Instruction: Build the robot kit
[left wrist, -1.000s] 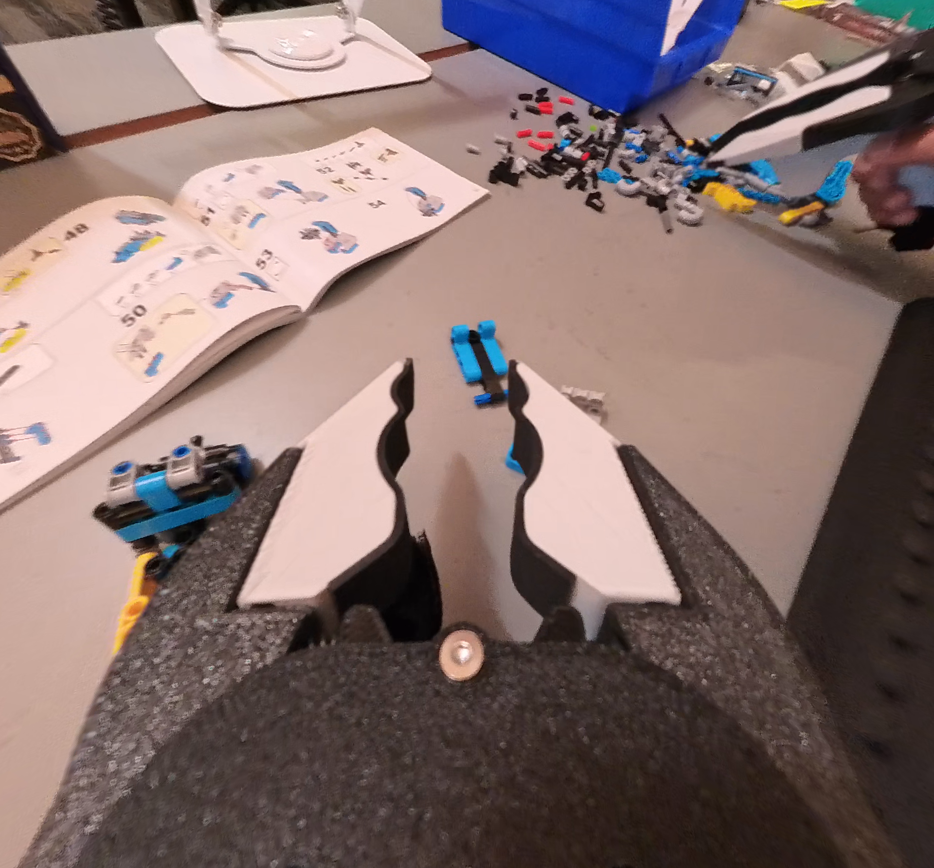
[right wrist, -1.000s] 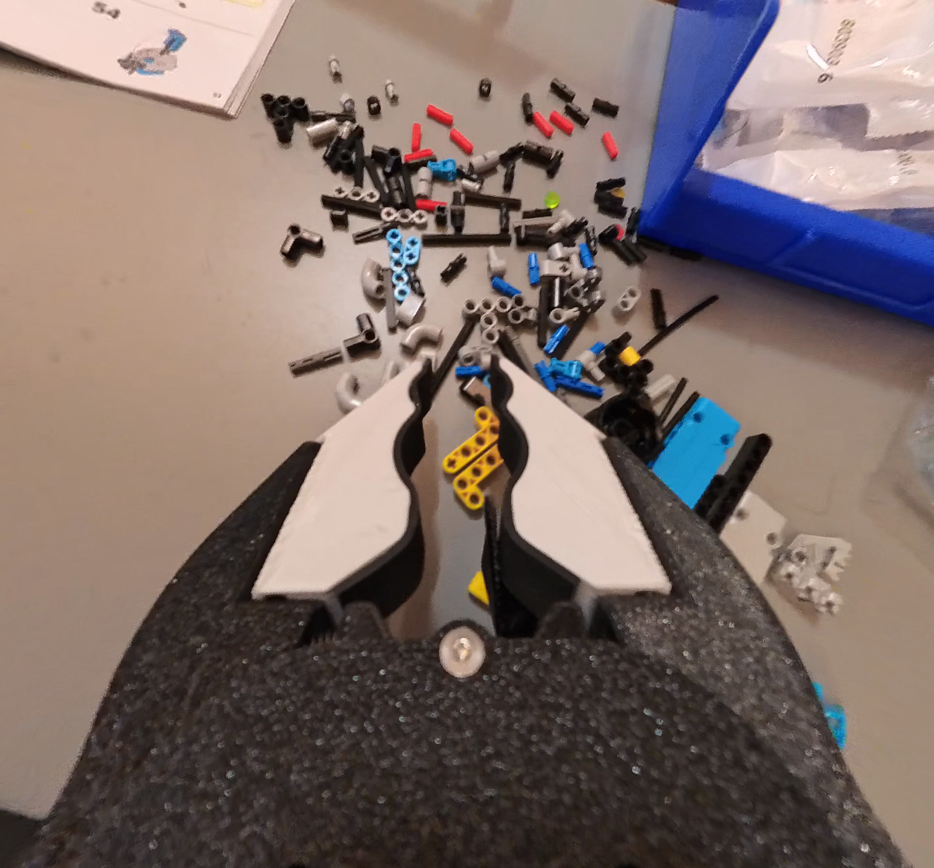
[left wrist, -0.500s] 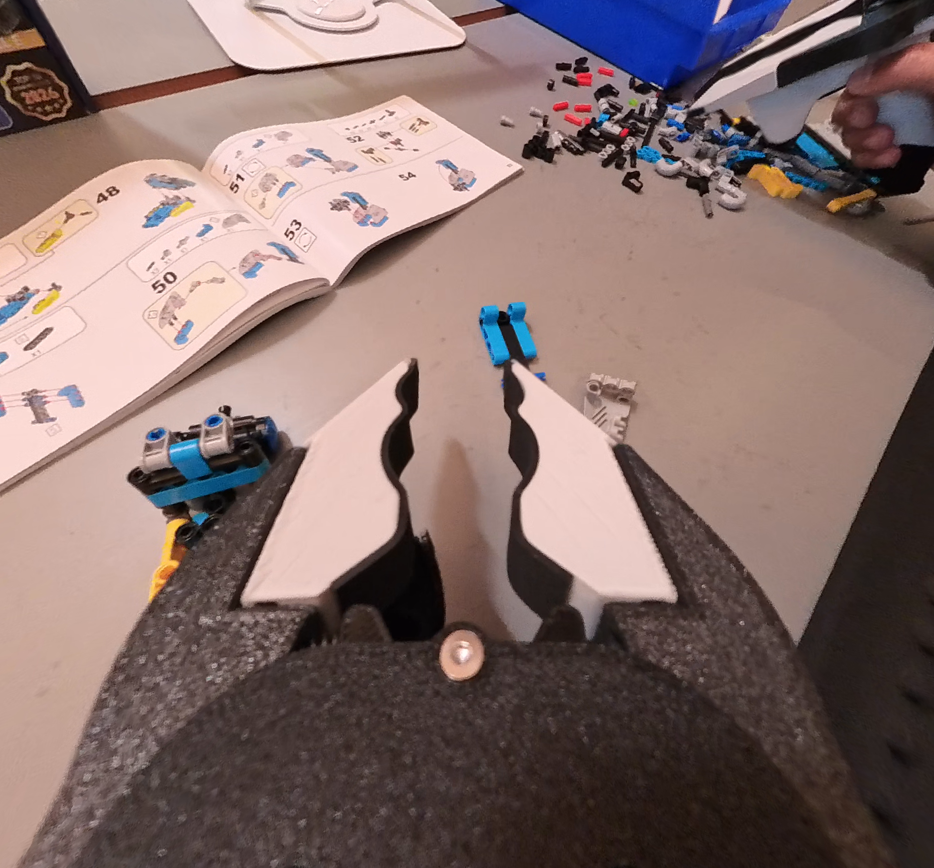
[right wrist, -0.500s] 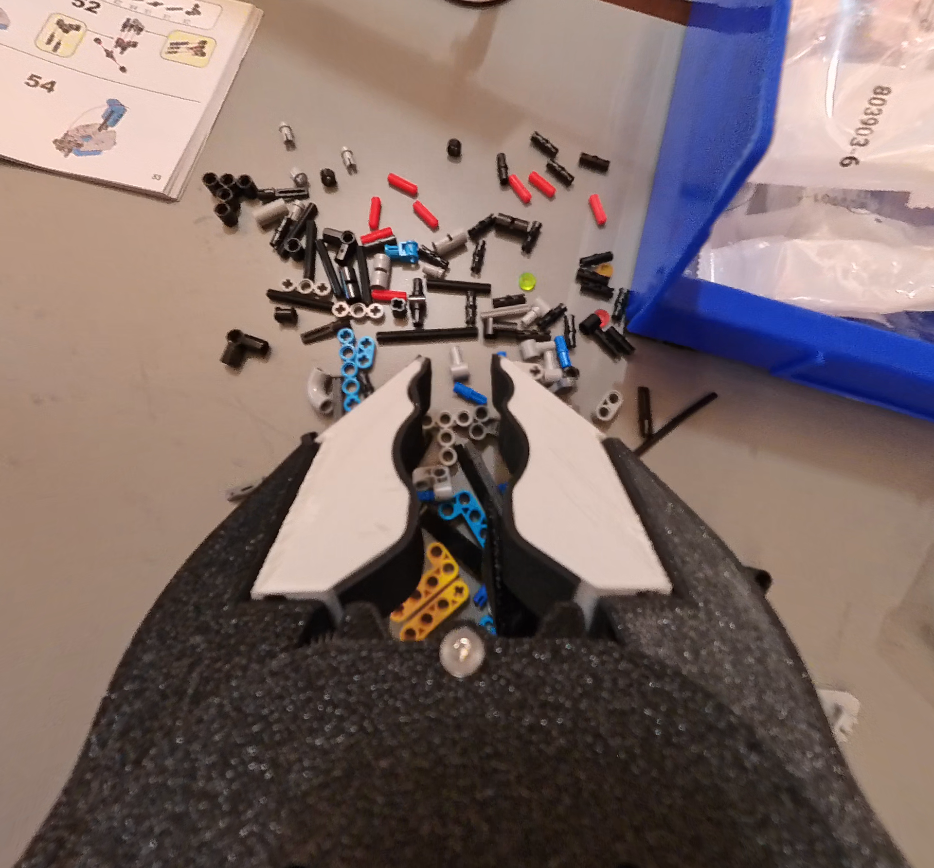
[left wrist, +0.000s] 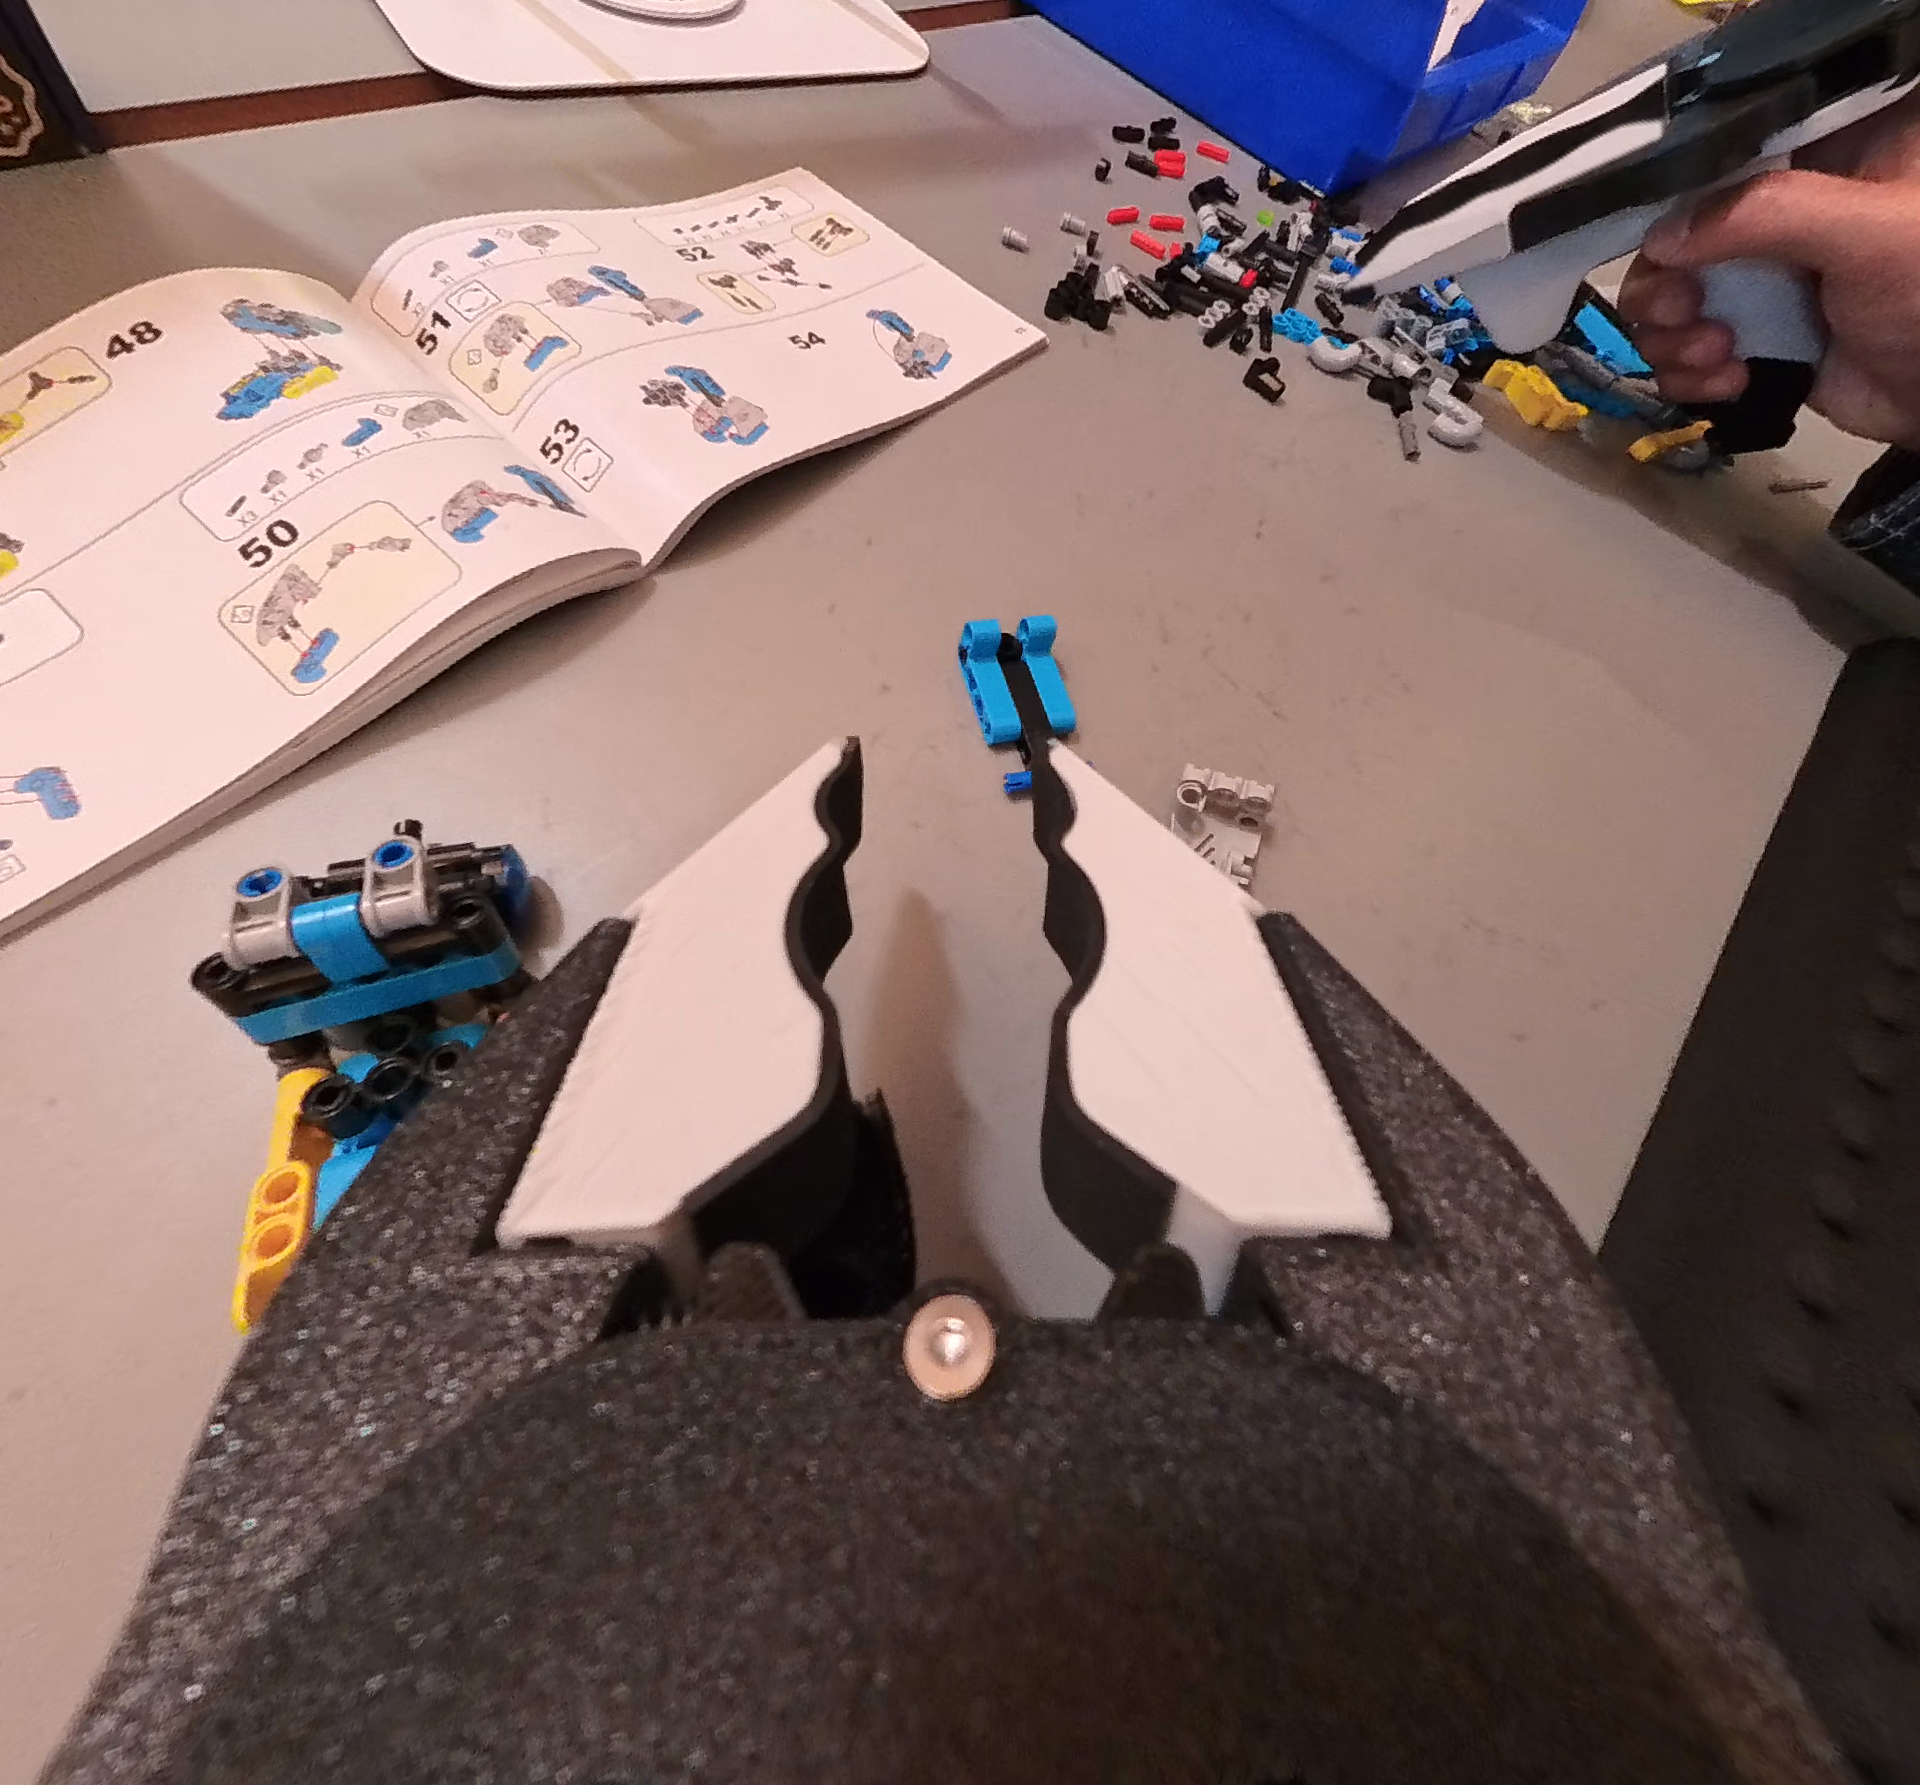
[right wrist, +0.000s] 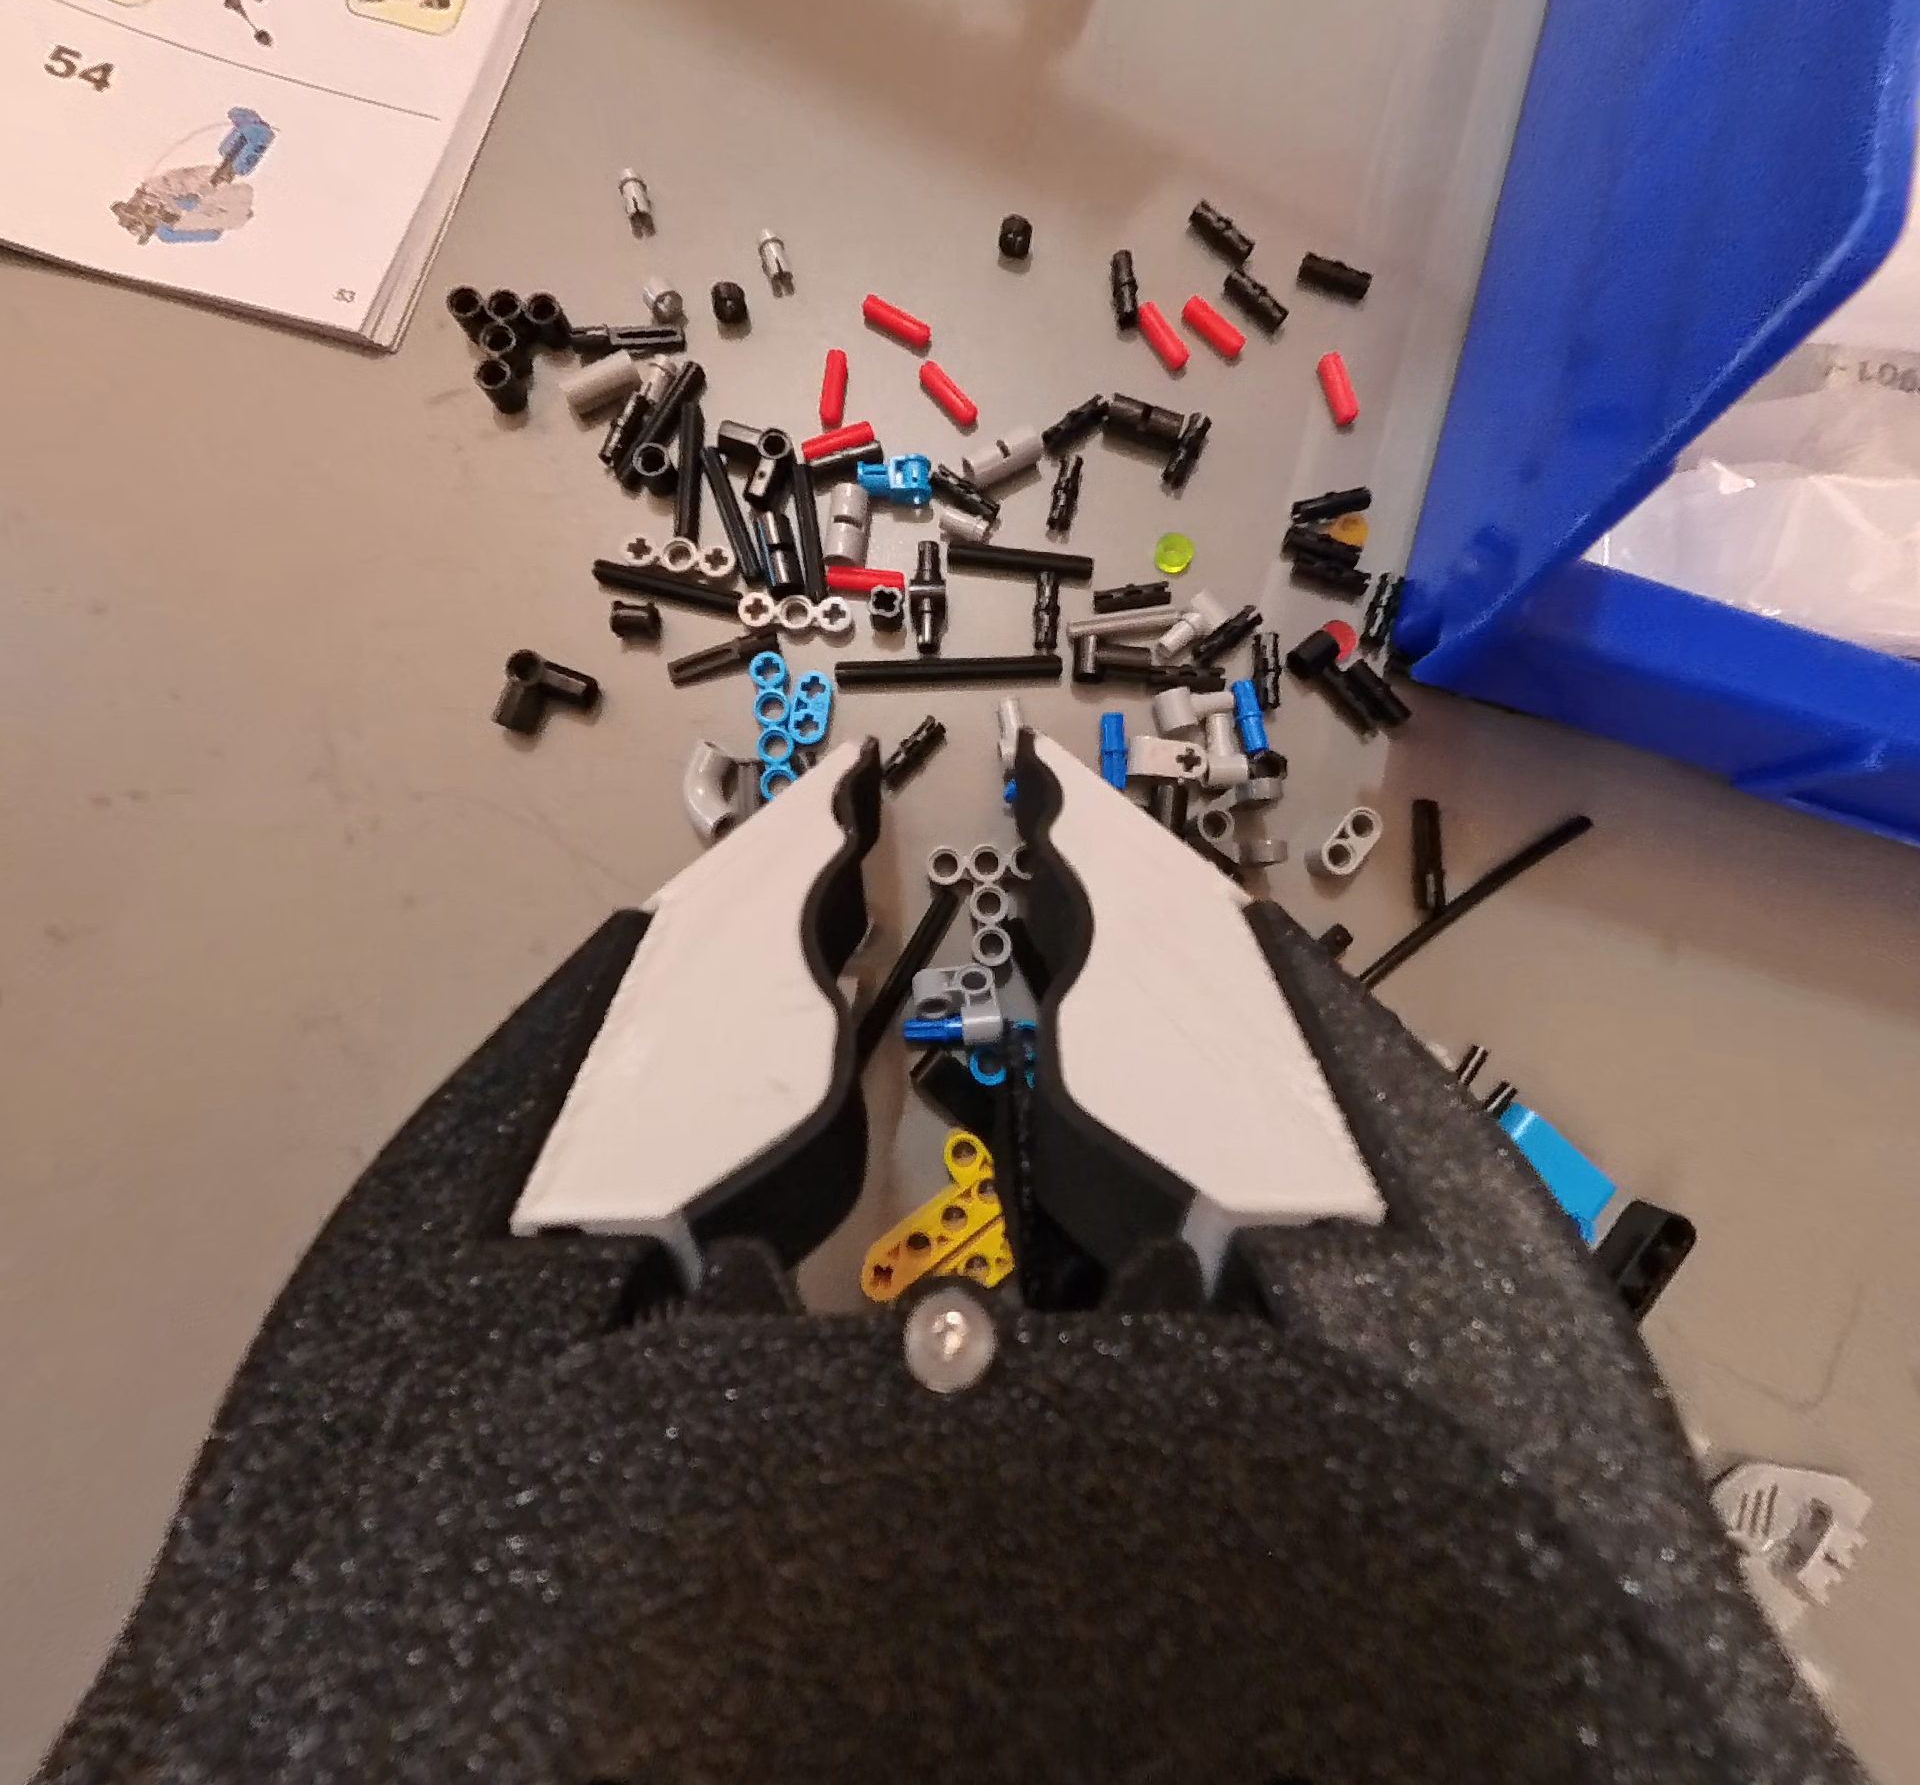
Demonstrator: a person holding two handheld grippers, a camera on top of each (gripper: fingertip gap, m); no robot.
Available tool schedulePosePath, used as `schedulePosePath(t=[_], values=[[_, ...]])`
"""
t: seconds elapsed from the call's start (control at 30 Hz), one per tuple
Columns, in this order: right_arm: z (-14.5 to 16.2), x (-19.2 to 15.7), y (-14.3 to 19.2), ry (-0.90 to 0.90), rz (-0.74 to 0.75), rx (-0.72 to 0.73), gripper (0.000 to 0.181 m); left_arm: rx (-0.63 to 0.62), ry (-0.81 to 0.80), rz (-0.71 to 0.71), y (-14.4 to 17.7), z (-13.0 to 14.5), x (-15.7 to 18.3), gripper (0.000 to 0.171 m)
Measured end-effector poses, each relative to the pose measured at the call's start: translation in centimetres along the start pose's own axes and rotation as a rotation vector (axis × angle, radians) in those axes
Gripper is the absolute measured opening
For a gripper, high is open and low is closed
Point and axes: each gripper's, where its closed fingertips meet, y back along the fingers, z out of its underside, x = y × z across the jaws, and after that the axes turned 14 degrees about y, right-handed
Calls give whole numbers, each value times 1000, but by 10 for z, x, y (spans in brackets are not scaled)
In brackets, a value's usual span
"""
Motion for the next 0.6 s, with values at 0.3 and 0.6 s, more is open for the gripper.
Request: schedulePosePath(t=[0.3, 0.6], values=[[8, 7, -1, -31, -8, -4, 24, -8, 1, -2, -1, 1, -1, 33], [2, 10, -4, -79, -42, 35, 21, -9, 3, -4, -1, 1, -2, 33]])
